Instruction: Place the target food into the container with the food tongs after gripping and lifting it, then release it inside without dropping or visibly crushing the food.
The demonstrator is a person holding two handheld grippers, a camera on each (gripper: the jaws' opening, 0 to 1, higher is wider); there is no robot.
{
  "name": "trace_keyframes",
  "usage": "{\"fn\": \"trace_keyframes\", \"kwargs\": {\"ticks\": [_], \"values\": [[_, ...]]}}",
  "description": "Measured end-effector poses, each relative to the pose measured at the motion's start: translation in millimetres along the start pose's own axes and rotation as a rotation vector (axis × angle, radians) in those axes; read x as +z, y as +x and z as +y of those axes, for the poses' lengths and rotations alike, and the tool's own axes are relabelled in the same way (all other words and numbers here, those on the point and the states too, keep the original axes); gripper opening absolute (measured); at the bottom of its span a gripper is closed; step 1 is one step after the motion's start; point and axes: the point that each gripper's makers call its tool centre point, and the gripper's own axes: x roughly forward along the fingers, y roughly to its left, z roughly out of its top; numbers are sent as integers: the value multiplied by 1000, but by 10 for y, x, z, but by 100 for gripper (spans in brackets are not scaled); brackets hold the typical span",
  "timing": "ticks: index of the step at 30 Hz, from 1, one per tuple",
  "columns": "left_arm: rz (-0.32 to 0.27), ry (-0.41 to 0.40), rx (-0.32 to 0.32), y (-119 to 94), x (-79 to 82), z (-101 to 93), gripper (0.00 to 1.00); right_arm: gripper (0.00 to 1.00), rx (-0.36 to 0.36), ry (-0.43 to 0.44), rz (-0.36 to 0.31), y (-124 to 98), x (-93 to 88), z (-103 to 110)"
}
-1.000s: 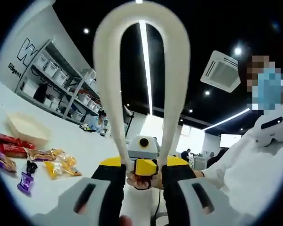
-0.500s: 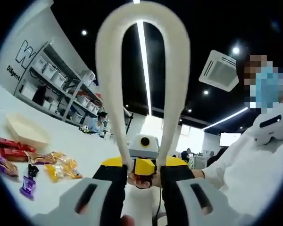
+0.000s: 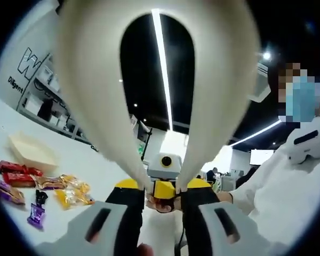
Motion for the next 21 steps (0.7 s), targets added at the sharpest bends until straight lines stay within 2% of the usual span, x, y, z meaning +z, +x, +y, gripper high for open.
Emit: {"fn": "trace_keyframes", "kwargs": {"ticks": [13,21], "values": [[24,27,21,-67,15,59,24,0,-47,-19,42,-83,-42,-65],[60,53,51,-121,9,117,24,1,-94,-30,75,-128,-95,-138]]}}
